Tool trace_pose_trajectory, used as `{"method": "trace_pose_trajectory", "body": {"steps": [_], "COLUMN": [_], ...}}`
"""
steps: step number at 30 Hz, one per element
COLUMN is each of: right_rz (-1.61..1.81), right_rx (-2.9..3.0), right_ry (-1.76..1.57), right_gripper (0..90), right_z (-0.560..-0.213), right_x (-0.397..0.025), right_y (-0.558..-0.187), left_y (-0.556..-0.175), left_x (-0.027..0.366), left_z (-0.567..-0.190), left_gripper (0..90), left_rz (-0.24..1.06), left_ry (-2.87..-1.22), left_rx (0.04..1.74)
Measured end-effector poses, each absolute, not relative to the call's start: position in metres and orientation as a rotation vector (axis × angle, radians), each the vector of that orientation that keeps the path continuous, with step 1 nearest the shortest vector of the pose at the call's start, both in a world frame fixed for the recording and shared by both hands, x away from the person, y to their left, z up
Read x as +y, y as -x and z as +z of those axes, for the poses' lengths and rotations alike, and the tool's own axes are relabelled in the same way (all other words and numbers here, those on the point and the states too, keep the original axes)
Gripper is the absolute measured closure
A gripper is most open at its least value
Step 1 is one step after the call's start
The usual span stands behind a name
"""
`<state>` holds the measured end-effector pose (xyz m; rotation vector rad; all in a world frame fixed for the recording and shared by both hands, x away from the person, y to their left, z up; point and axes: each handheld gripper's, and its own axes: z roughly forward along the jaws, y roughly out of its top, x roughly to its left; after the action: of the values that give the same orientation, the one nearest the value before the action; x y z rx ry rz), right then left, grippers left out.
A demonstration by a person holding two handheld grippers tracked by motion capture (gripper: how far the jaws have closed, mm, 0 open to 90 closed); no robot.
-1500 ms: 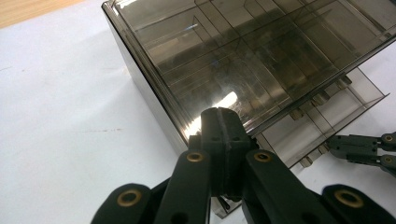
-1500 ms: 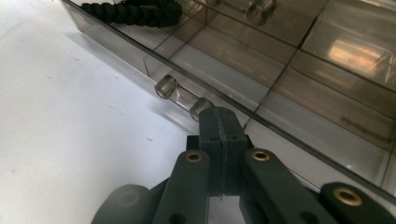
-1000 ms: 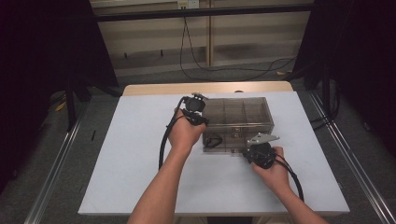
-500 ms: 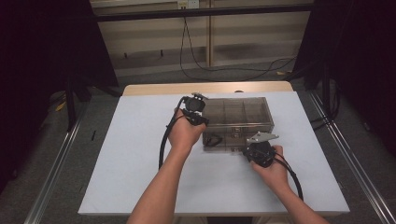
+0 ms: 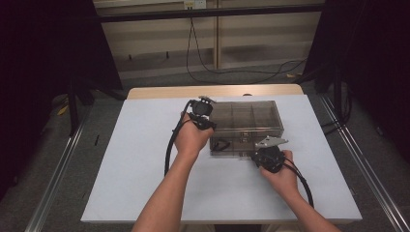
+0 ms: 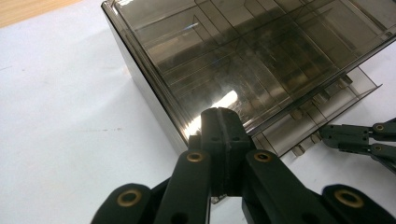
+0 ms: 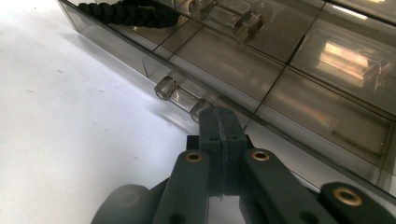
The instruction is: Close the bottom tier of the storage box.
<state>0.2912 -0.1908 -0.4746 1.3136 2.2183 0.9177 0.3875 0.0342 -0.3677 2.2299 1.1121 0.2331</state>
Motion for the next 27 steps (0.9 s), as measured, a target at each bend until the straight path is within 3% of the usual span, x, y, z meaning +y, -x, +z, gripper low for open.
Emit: {"method": "trace_pose_trajectory", "body": {"steps": [27], "right_rz": [0.910], "right_rx": [2.203], "right_ry": [-1.323], "right_gripper": [90.0], "right_z": [-0.4767], "right_x": [-0.1915], "right_y": [-0.2979], "left_y": [-0.3878], "left_x": [0.0336], "left_z": [-0.3670], "left_gripper": [90.0], "left_rz": [0.232], "left_ry": [-2.242], "left_rx": [1.109]}}
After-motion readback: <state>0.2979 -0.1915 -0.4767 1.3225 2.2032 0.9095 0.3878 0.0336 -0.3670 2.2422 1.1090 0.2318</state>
